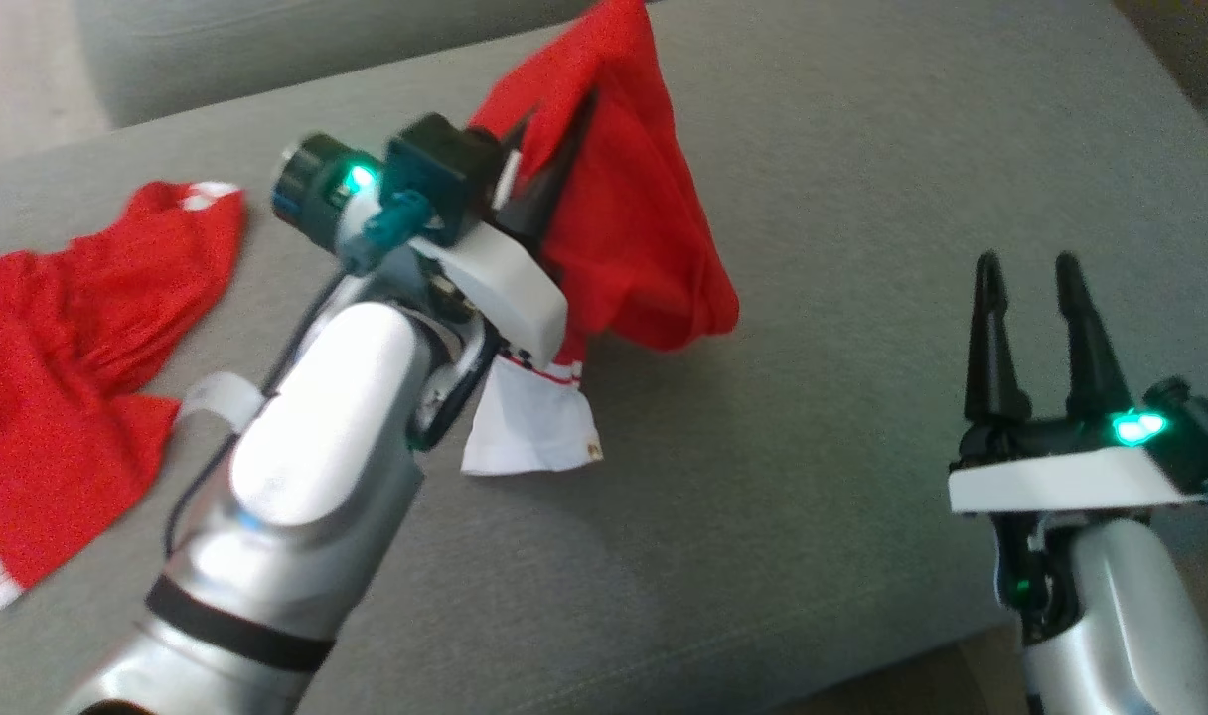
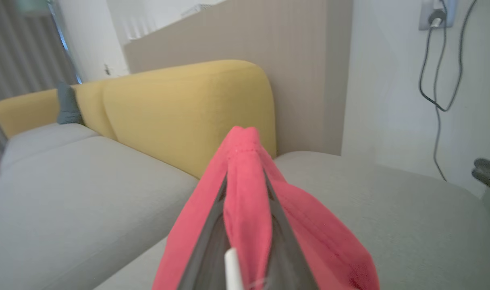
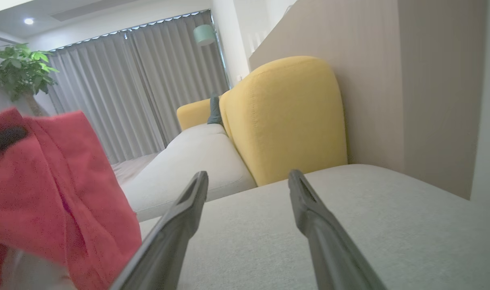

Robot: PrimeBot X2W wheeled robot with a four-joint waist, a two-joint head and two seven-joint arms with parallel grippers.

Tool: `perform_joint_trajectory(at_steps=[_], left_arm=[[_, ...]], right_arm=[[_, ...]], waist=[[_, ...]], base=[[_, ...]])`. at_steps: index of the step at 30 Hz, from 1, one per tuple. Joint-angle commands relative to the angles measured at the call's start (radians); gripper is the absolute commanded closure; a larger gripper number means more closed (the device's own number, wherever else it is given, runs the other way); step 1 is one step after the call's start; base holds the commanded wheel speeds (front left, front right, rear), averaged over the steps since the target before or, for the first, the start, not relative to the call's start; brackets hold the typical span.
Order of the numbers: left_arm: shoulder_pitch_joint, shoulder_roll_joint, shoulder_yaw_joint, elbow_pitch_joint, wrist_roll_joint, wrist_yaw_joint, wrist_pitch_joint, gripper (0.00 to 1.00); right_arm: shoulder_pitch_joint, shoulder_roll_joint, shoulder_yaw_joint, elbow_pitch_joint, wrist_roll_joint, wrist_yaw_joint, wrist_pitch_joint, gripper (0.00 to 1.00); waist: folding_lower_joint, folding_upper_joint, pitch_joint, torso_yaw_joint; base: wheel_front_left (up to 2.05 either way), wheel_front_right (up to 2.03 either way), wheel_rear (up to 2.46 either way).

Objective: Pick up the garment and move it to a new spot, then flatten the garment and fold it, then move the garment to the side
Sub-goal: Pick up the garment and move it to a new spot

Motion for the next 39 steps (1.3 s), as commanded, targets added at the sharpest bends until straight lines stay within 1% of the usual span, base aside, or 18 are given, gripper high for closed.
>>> perform_joint_trajectory(at_steps=[1, 2, 3, 4, 5, 7, 10, 13, 17, 19, 21, 24, 27, 32, 36, 37, 39], left_arm=[[-0.065, 0.01, 0.03, -0.02, 0.004, -0.001, -0.013, 1.0], [-0.074, 0.001, 0.024, 0.01, 0.003, -0.002, -0.025, 1.0], [-0.084, -0.006, 0.016, 0.042, 0.006, -0.004, -0.038, 0.95], [-0.094, -0.013, 0.009, 0.074, 0.008, -0.006, -0.053, 0.58], [-0.104, -0.02, 0.006, 0.108, 0.006, -0.005, -0.071, 0.0], [-0.128, -0.027, -0.005, 0.178, 0.014, -0.005, -0.099, 0.0], [-0.162, -0.033, 0.004, 0.254, 0.014, 0.008, -0.152, 0.0], [-0.18, -0.035, 0.018, 0.289, 0.007, 0.013, -0.185, 0.0], [-0.166, -0.022, 0.064, 0.276, -0.017, 0.031, -0.205, 0.0], [-0.141, -0.008, 0.093, 0.245, -0.027, 0.043, -0.208, 0.0], [-0.098, 0.012, 0.13, 0.18, -0.028, 0.063, -0.209, 0.0], [-0.001, 0.042, 0.175, 0.085, -0.019, 0.089, -0.209, 0.0], [0.11, 0.058, 0.211, -0.003, -0.017, 0.098, -0.209, 0.0], [0.303, 0.045, 0.25, -0.128, -0.01, 0.107, -0.209, 0.0], [0.447, 0.019, 0.272, -0.204, 0.009, 0.102, -0.209, 0.0], [0.447, 0.019, 0.272, -0.204, 0.009, 0.102, -0.209, 0.0], [0.501, 0.011, 0.278, -0.225, 0.05, 0.117, -0.209, 0.0]], right_arm=[[-0.048, -0.005, 0.021, -0.041, 0.005, -0.001, -0.009, 0.0], [-0.054, -0.005, 0.02, -0.046, 0.01, -0.001, -0.009, 0.0], [-0.058, -0.005, 0.02, -0.05, 0.015, -0.001, -0.009, 0.0], [-0.061, -0.005, 0.019, -0.052, 0.018, -0.001, -0.009, 0.0], [-0.062, -0.005, 0.018, -0.054, 0.021, -0.001, -0.009, 0.0], [-0.063, -0.005, 0.014, -0.054, 0.024, -0.001, -0.009, 0.0], [-0.06, -0.005, 0.006, -0.053, 0.026, -0.001, -0.009, 0.0], [-0.052, -0.005, -0.005, -0.052, 0.019, -0.001, -0.009, 0.0], [-0.042, -0.005, -0.011, -0.051, -0.003, -0.001, -0.009, 0.0], [-0.035, -0.005, -0.011, -0.053, -0.019, -0.001, -0.009, 0.0], [-0.026, -0.005, -0.009, -0.05, -0.036, -0.001, -0.009, 0.0], [-0.01, -0.005, -0.009, -0.046, -0.062, -0.001, -0.009, 0.0], [0.005, -0.005, -0.011, -0.043, -0.082, -0.001, -0.009, 0.0], [0.036, -0.005, -0.008, -0.035, -0.106, -0.001, -0.009, 0.0], [0.057, -0.005, -0.005, -0.025, -0.104, -0.001, -0.009, 0.0], [0.057, -0.005, -0.005, -0.025, -0.104, -0.001, -0.009, 0.0], [0.067, -0.005, -0.005, -0.016, -0.092, -0.001, -0.009, 0.0]], waist=[[0.0, 0.0, 0.036, -0.057], [0.0, 0.0, 0.045, -0.072], [0.0, 0.0, 0.053, -0.085], [0.0, 0.0, 0.06, -0.097], [0.0, 0.0, 0.067, -0.106], [0.0, 0.0, 0.078, -0.118], [0.0, 0.0, 0.086, -0.114], [0.0, 0.0, 0.083, -0.081], [0.0, 0.0, 0.062, -0.015], [0.0, 0.0, 0.048, 0.025], [0.0, 0.0, 0.028, 0.065], [0.0, 0.0, 0.004, 0.125], [0.0, 0.0, -0.019, 0.177], [0.0, 0.0, -0.064, 0.243], [0.0, 0.0, -0.096, 0.268], [0.0, 0.0, -0.096, 0.268], [0.0, 0.0, -0.106, 0.277]], base=[[0.0, 0.0, 0.0], [0.0, 0.0, 0.0], [0.0, 0.0, 0.0], [0.0, 0.0, 0.0], [0.0, 0.0, 0.0], [0.0, 0.0, 0.0], [0.0, 0.0, 0.0], [0.0, 0.0, 0.0], [0.0, 0.0, 0.0], [0.0, 0.0, 0.0], [0.0, 0.0, 0.0], [0.0, 0.0, 0.0], [0.0, 0.0, 0.0], [0.0, 0.0, 0.0], [0.0, 0.0, 0.0], [0.0, 0.0, 0.0], [0.0, 0.0, 0.0]])
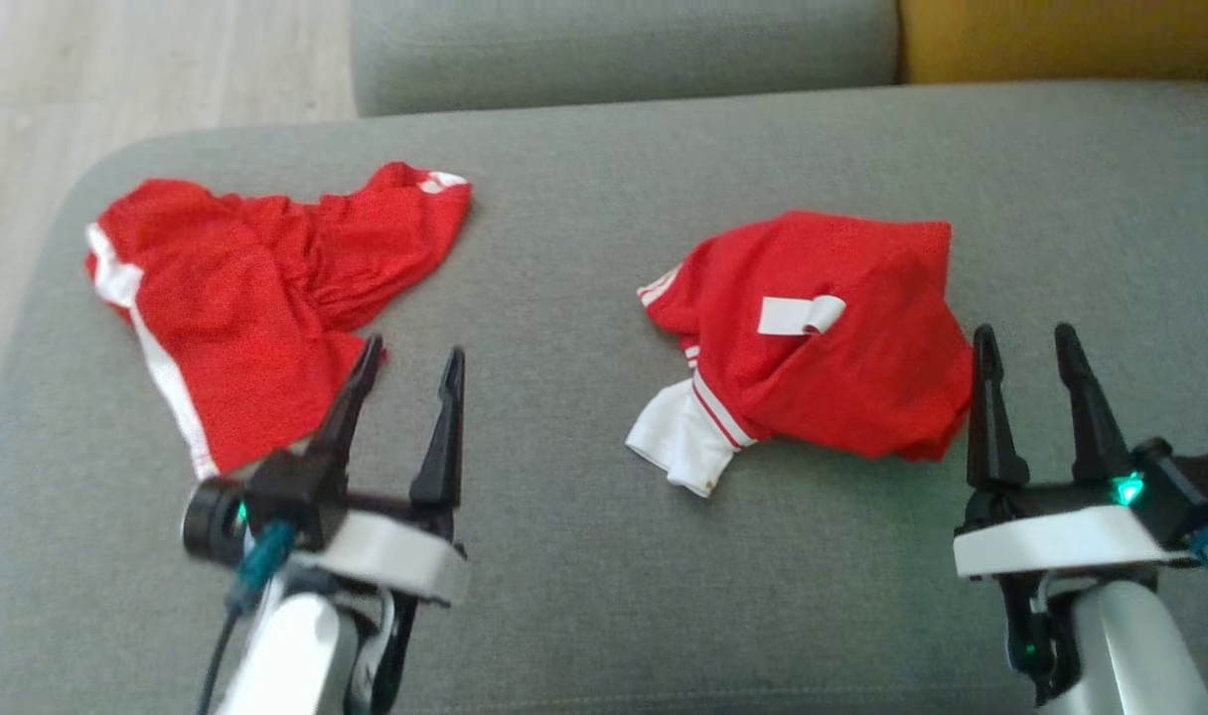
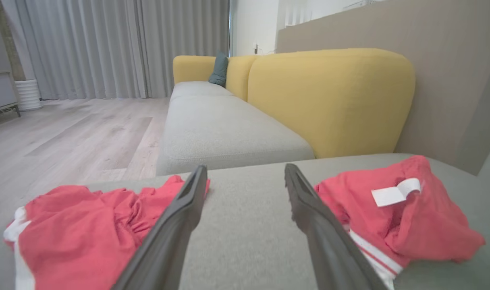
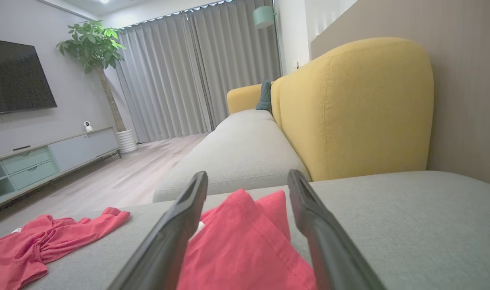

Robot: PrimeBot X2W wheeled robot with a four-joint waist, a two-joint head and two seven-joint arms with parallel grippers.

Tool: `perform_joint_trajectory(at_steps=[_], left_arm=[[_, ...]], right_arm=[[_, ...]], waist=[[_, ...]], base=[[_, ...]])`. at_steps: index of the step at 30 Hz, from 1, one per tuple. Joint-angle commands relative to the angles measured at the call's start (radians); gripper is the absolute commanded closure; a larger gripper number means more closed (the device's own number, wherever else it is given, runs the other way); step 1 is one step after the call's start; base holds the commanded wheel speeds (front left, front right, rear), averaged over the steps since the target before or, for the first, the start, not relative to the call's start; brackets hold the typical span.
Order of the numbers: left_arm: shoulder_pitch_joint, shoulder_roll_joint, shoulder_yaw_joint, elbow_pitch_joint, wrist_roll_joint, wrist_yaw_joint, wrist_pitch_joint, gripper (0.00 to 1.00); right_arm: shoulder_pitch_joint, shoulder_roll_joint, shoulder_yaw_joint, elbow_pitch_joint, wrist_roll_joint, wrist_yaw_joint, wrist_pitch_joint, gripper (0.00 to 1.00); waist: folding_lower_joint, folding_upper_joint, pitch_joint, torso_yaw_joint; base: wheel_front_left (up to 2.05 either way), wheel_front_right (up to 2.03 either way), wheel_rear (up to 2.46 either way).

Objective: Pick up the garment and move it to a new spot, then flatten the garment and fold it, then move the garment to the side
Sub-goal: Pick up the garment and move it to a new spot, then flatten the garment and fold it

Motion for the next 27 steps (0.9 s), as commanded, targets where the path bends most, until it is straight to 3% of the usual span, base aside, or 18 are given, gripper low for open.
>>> perform_joint_trajectory(at_steps=[1, 5, 11, 21, 27], left_arm=[[-0.028, 0.0, 0.046, -0.047, 0.015, 0.013, -0.005, 0.0], [0.036, -0.031, 0.069, -0.073, 0.034, 0.024, -0.005, 0.0], [0.051, -0.052, 0.079, -0.086, 0.039, -0.004, -0.005, 0.0], [0.039, -0.06, 0.07, -0.077, 0.039, -0.032, -0.005, 0.0], [0.016, -0.061, 0.035, -0.071, 0.007, -0.019, -0.005, 0.0]], right_arm=[[-0.018, -0.006, 0.024, -0.027, 0.004, -0.001, -0.006, 0.0], [-0.004, -0.006, 0.035, -0.015, -0.004, -0.001, -0.006, 0.0], [0.005, -0.006, 0.049, -0.018, -0.021, -0.001, -0.006, 0.0], [-0.018, -0.022, 0.345, 0.095, -0.084, -0.001, 0.042, 0.0], [-0.065, -0.055, 0.373, 0.23, -0.135, -0.001, 0.062, 0.0]], waist=[[0.0001, 0.0, -0.016, 0.018], [0.0001, 0.0, -0.028, 0.026], [0.0001, 0.0, -0.033, 0.045], [0.0001, 0.0, 0.02, 0.123], [0.0001, 0.0, 0.055, 0.179]], base=[[0.0, 0.0, 0.0], [0.0, 0.0, 0.0], [0.0, 0.0, 0.0], [0.0, 0.0, 0.0], [0.0, 0.0, 0.0]])
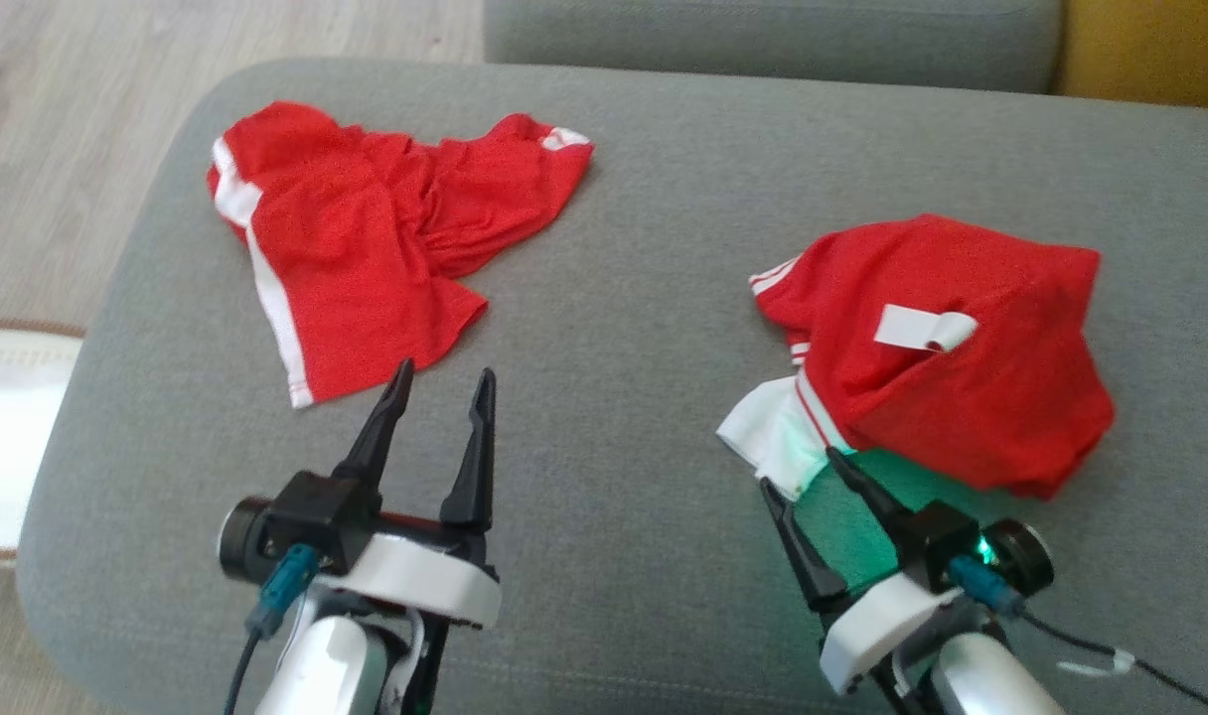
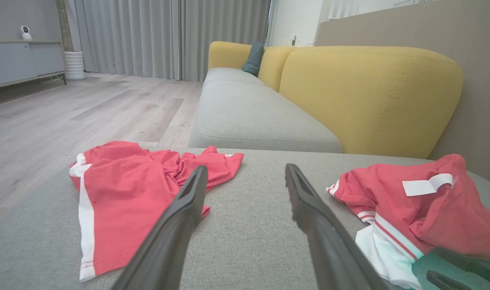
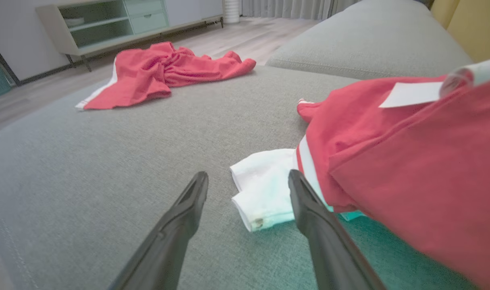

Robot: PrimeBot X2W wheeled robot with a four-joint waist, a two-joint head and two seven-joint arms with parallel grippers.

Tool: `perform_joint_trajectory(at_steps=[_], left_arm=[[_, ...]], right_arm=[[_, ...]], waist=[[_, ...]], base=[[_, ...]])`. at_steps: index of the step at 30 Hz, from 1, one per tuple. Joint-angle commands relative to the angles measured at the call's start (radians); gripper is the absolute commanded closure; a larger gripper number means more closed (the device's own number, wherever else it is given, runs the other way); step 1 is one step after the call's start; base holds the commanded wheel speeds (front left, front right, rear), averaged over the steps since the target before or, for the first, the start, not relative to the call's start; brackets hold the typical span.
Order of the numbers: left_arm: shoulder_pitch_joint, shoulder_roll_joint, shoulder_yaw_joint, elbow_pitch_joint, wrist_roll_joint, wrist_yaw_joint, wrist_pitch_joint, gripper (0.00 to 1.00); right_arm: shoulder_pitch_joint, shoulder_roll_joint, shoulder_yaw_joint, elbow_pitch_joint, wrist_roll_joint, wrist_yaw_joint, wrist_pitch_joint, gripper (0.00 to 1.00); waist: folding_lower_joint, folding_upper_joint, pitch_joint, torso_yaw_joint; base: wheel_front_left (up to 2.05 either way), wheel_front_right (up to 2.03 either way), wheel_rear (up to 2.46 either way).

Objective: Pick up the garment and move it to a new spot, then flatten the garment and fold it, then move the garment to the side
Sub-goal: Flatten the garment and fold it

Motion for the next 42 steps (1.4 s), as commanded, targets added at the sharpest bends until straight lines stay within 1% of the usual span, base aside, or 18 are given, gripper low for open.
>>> perform_joint_trajectory(at_steps=[1, 8, 15, 16, 17, 23, 28, 33, 36, 39, 42], left_arm=[[-0.063, -0.003, 0.024, -0.028, -0.006, 0.009, -0.005, 0.0], [-0.084, -0.003, -0.008, -0.025, -0.016, 0.026, -0.005, 0.0], [-0.1, -0.003, -0.014, -0.024, -0.024, 0.034, -0.005, 0.0], [-0.103, -0.003, -0.014, -0.023, -0.025, 0.035, -0.005, 0.0], [-0.105, -0.003, -0.014, -0.021, -0.025, 0.035, -0.005, 0.0], [-0.105, -0.003, -0.005, -0.006, -0.02, 0.034, -0.005, 0.0], [-0.08, -0.003, 0.007, 0.002, -0.014, 0.027, -0.005, 0.0], [-0.035, -0.003, 0.026, 0.007, -0.015, 0.02, -0.005, 0.0], [-0.012, -0.003, 0.035, 0.004, -0.014, 0.014, -0.005, 0.0], [0.0, -0.003, 0.041, -0.001, -0.011, 0.008, -0.005, 0.0], [0.008, -0.003, 0.045, -0.01, -0.014, 0.009, -0.005, 0.0]], right_arm=[[-0.056, -0.002, 0.013, -0.012, -0.015, -0.001, 0.001, 0.0], [-0.122, 0.003, -0.026, 0.106, -0.045, -0.001, 0.014, 0.0], [-0.178, 0.003, -0.032, 0.221, -0.066, -0.001, 0.053, 0.0], [-0.184, 0.005, -0.03, 0.233, -0.066, -0.001, 0.055, 0.01], [-0.191, 0.006, -0.024, 0.245, -0.065, -0.001, 0.055, 1.0], [-0.216, 0.022, 0.018, 0.275, -0.019, -0.001, 0.006, 1.0], [-0.229, 0.035, 0.106, 0.218, 0.05, -0.001, -0.04, 1.0], [-0.23, 0.038, 0.225, 0.08, 0.136, -0.001, -0.061, 1.0], [-0.227, 0.018, 0.278, -0.027, 0.181, -0.001, -0.065, 1.0], [-0.222, -0.016, 0.308, -0.135, 0.212, -0.001, -0.066, 1.0], [-0.224, -0.052, 0.304, -0.231, 0.237, -0.001, -0.066, 1.0]], waist=[[0.0, 0.0, 0.019, 0.023], [0.0, 0.0, 0.057, 0.054], [0.0, 0.0, 0.087, 0.062], [0.0, 0.0, 0.088, 0.062], [0.0, 0.0, 0.088, 0.062], [0.0, 0.0, 0.057, 0.046], [0.0, 0.0, 0.006, 0.025], [0.0, 0.0, -0.058, 0.001], [0.0, 0.0, -0.084, -0.007], [0.0, 0.0, -0.098, -0.007], [0.0, 0.0, -0.105, -0.002]], base=[[0.0, 0.0, 0.0], [0.0, 0.0, 0.0], [0.0, 0.0, 0.0], [0.0, 0.0, 0.0], [0.0, 0.0, 0.0], [0.0, 0.0, 0.0], [0.0, 0.0, 0.0], [0.0, 0.0, 0.0], [0.0, 0.0, 0.0], [0.0, 0.0, 0.0], [0.0, 0.0, 0.0]])
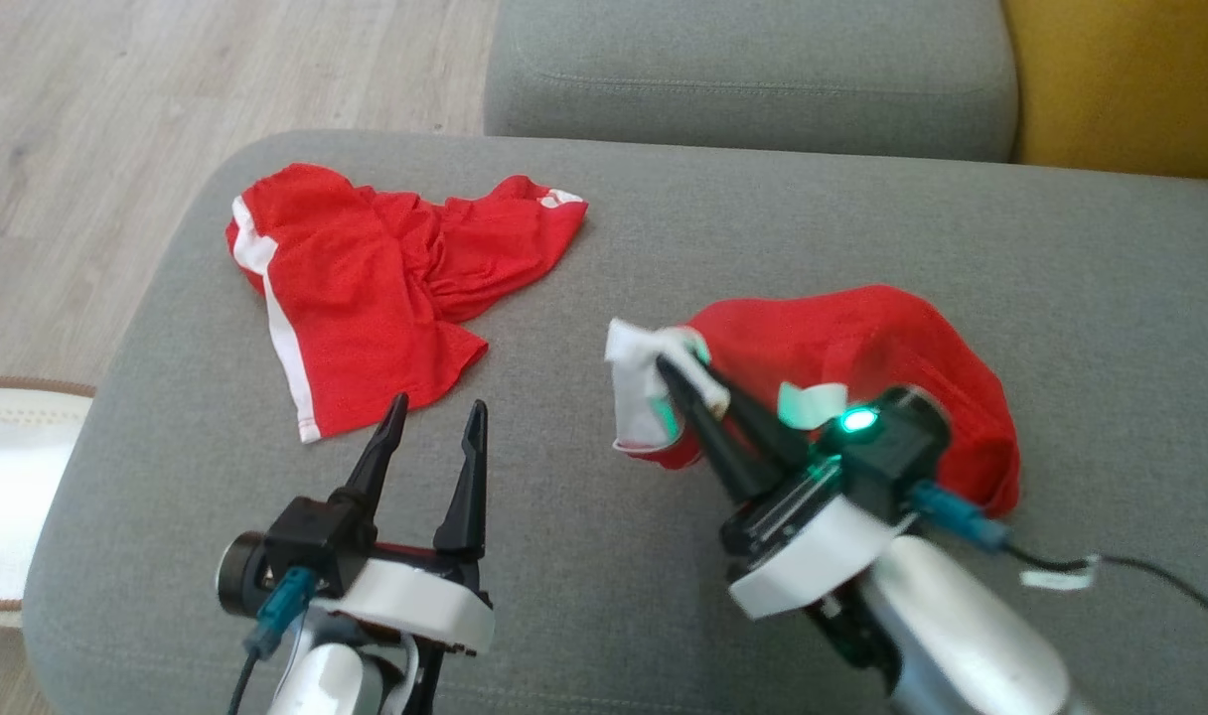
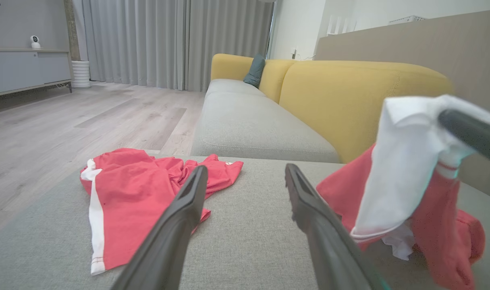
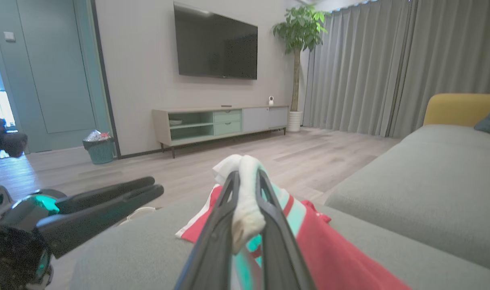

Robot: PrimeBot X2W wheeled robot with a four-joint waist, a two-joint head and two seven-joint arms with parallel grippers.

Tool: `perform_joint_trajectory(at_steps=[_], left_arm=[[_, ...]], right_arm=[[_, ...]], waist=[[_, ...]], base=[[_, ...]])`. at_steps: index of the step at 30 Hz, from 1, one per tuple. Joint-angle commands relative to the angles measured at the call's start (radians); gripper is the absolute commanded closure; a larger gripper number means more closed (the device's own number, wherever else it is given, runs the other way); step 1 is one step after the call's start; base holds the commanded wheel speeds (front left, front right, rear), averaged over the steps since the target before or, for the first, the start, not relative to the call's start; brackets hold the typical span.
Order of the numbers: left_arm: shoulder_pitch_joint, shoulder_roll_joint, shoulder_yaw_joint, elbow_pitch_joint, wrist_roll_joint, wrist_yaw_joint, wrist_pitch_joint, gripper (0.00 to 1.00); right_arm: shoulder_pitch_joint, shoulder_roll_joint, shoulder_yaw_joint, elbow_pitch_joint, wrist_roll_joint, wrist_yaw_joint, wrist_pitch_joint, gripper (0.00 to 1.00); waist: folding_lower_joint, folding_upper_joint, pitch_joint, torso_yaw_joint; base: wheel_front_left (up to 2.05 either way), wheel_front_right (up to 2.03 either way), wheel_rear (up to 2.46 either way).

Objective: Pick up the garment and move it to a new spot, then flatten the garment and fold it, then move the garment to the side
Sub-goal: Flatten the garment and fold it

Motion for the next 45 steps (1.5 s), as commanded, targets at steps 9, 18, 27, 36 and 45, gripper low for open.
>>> perform_joint_trajectory(at_steps=[9, 18, 27, 36, 45], left_arm=[[-0.043, -0.001, 0.005, -0.051, -0.01, -0.006, -0.005, 0.0], [-0.129, -0.001, -0.058, -0.056, -0.05, 0.008, -0.005, 0.0], [-0.181, -0.001, -0.095, -0.057, -0.069, 0.034, -0.005, 0.0], [-0.207, -0.001, -0.095, -0.048, -0.068, 0.039, -0.005, 0.0], [-0.187, -0.001, -0.07, -0.038, -0.064, 0.036, -0.005, 0.0]], right_arm=[[-0.27, -0.19, -0.063, -0.155, 0.059, -0.001, 0.115, 1.0], [-0.607, -0.411, -0.011, 0.069, 0.188, -0.001, 0.214, 1.0], [-0.838, -0.545, 0.116, 0.413, 0.233, -0.001, 0.203, 1.0], [-0.95, -0.419, 0.028, 0.747, 0.147, -0.001, 0.065, 0.0], [-0.888, -0.332, 0.027, 0.787, 0.169, -0.001, -0.003, 0.0]], waist=[[0.0, 0.0, 0.061, 0.038], [0.0, 0.0, 0.181, 0.116], [0.0, 0.0, 0.253, 0.157], [0.0, 0.0, 0.263, 0.116], [0.0, 0.0, 0.197, 0.03]], base=[[0.0, 0.0, 0.0], [0.0, 0.0, 0.0], [0.0, 0.0, 0.0], [0.0, 0.0, 0.0], [0.0, 0.0, 0.0]])
